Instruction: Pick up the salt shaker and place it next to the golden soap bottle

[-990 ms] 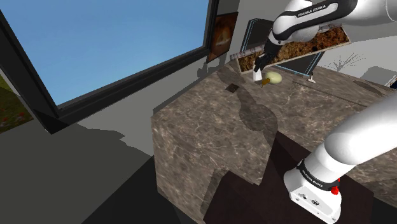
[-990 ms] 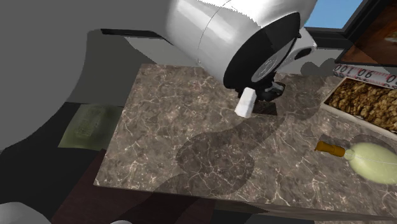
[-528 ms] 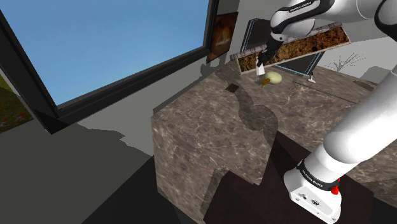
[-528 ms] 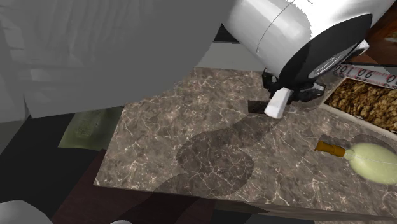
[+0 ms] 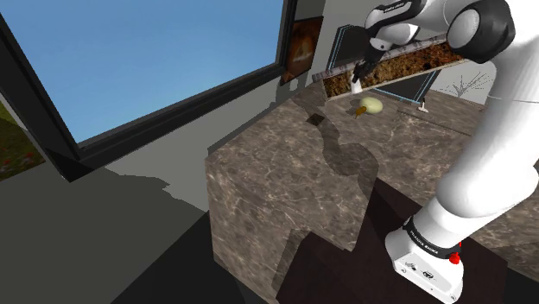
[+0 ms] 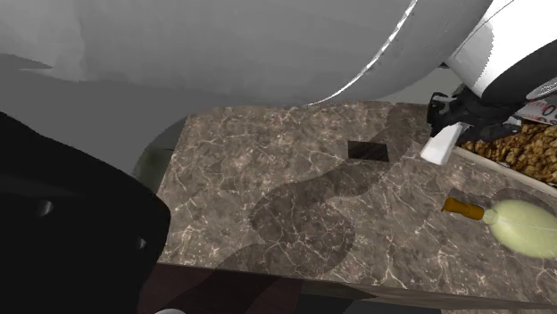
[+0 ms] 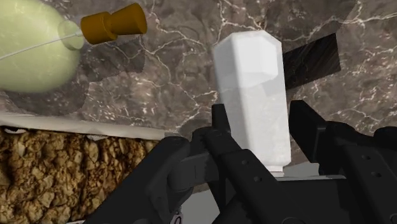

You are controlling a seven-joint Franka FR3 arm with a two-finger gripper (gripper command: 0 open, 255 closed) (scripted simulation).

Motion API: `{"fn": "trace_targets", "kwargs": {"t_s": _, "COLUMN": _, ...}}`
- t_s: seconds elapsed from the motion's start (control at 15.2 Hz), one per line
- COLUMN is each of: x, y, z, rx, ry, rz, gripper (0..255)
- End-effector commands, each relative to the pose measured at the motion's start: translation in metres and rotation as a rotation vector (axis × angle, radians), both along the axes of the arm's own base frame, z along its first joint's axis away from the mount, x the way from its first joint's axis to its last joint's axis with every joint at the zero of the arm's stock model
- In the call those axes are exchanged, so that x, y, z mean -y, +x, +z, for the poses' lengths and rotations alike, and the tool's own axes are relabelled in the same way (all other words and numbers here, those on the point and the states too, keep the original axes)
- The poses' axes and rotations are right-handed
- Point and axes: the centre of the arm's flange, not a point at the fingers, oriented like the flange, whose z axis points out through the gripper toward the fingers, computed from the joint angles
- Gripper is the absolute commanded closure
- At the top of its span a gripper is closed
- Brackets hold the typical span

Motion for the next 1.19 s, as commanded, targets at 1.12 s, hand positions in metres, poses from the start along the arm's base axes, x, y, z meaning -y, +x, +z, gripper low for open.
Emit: {"fn": "trace_targets", "kwargs": {"t_s": 1.12, "x": 0.112, "y": 0.043, "z": -0.051, "rx": 0.0, "ry": 0.0, "rz": 0.001, "gripper": 255}}
